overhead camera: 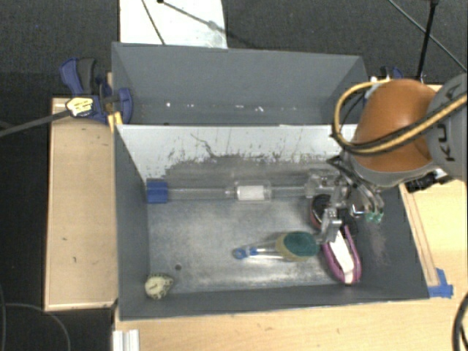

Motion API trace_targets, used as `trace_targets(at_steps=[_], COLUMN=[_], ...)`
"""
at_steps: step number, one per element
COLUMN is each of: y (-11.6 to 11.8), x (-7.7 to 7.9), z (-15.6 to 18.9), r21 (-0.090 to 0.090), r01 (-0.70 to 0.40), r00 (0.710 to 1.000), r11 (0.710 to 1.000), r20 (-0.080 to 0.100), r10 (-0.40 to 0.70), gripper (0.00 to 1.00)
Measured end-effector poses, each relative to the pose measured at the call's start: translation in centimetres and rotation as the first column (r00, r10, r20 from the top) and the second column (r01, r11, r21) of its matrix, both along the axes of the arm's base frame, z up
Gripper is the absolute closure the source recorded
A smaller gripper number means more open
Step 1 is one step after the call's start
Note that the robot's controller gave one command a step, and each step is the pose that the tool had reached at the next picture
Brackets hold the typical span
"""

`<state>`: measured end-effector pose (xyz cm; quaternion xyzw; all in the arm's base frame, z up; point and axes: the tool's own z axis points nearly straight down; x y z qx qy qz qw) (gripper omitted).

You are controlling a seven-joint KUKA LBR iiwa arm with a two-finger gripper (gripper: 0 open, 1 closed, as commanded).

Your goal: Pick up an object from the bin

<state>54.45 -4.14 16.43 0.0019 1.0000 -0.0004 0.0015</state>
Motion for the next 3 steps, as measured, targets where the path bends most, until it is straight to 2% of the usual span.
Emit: trace_targets(at_steps=[1, 2, 3], y=[1.0, 0.9, 3.7], x=[-3.3, -3.1, -4.7], z=[-9.8, -9.4, 11.3], r21=[0.001, 0.001, 0.003], r01=[0.143, 0.141, 0.179], r00=[0.99, 0.99, 0.984], r11=[0.99, 0.99, 0.984], r20=[-0.01, -0.002, 0.008], r10=[-0.143, -0.141, -0.179], gripper=[0.0, 1.0, 1.0])
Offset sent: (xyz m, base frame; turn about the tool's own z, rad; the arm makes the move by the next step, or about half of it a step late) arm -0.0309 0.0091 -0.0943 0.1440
